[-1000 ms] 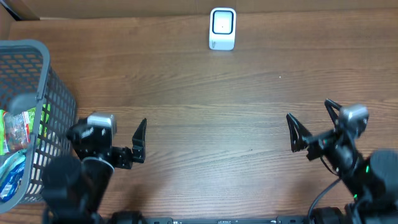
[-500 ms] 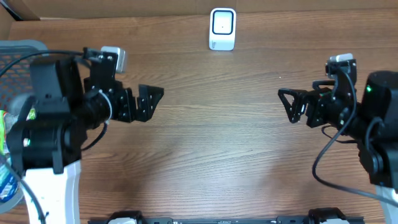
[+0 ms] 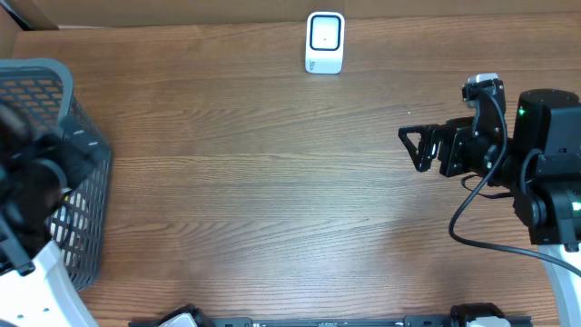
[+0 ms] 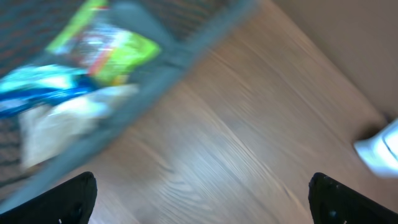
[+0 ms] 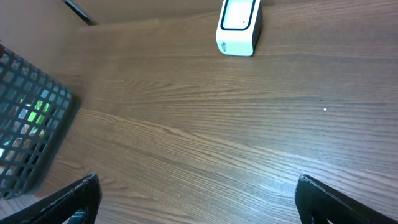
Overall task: Scan the item barcode
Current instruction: 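Swing the left gripper over the grey basket and reach inside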
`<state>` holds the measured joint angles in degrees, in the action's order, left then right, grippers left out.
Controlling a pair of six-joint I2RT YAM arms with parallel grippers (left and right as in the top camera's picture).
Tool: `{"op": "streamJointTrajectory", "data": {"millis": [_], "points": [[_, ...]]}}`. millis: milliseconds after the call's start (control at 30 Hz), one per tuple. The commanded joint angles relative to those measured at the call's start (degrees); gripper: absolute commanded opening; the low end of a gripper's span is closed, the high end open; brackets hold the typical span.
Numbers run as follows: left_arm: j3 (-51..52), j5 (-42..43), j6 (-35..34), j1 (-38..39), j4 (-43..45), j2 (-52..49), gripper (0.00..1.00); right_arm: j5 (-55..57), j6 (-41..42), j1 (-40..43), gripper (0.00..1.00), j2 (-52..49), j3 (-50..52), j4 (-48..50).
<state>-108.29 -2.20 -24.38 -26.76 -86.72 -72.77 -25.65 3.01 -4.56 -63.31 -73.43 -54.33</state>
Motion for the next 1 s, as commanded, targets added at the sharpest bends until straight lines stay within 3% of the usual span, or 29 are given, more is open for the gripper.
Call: {"op": "streamJointTrajectory", "data": {"millis": [0,100,267,600,700,967], "points": [[-1.0,-2.6,-5.0,-11.9,-1.0,-0.5,1.0,-0.6,0.2,-0.3,1.0,0.0,-1.3,-0.3],[-0.9,2.1,-6.1,-24.9,-1.6,-3.6,1.0,-0.6,0.2,-0.3,1.0,0.0,-1.3,-0.3],[-0.9,5.0,-6.1,-32.0,-1.6,-10.4,1.0,-0.6,0.2,-0.3,1.0,0.0,-1.3,-0.3],[-0.7,5.0,-4.3,-32.1,0.3,-25.4,0.99,-1.2,0.2,-0.3,1.0,-0.3,-1.3,-0.2],[0.3,5.0,-1.9,-32.0,1.7,-27.7,0.94,-1.2,0.2,-0.3,1.0,-0.4,-1.3,-0.2],[10.8,4.5,-0.9,-29.0,7.6,-29.0,0.93,-1.2,0.1,-0.3,1.0,-0.9,-1.2,-0.3]]}}
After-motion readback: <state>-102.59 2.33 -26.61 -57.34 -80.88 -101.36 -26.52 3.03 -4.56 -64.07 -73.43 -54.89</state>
